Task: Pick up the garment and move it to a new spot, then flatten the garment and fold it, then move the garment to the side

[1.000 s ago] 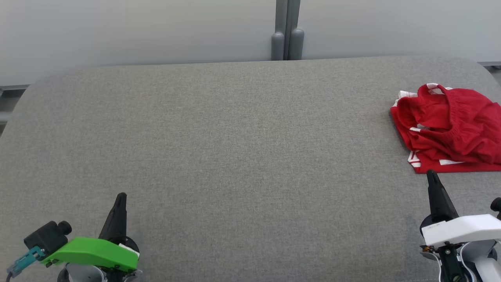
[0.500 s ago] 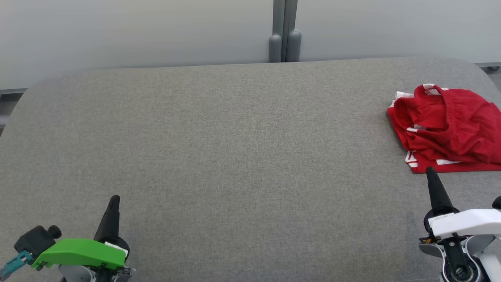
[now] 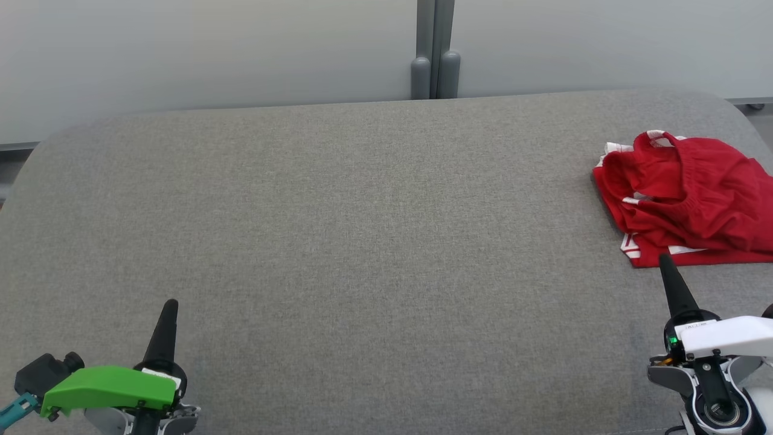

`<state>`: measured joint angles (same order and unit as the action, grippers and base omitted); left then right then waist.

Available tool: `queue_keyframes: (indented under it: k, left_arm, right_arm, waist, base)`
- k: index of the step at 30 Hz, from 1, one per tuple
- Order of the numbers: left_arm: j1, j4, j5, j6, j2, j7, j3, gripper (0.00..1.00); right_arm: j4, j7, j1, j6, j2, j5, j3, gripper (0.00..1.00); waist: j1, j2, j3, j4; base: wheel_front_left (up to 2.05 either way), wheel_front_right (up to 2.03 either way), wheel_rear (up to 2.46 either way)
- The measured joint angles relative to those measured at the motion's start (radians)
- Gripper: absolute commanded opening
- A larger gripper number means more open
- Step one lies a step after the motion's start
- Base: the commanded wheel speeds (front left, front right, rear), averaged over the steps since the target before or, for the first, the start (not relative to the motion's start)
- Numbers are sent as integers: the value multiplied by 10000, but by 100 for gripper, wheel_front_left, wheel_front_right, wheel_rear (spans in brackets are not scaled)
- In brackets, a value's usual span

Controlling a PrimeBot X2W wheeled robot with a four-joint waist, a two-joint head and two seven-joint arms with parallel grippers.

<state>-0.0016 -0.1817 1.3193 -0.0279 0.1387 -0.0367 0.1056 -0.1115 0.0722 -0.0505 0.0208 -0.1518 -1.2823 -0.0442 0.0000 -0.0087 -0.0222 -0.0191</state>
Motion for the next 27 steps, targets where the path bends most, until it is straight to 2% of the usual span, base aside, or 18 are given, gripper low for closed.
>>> queue_keyframes:
  k: [27]
  left_arm:
    - [-254,-585,2518,-669,-389,723,-874,0]
  right_arm:
    - [-982,-692,666,669,267,-3158,470,0]
  waist:
    - [0,0,143,147]
  base:
    - [0,0,0]
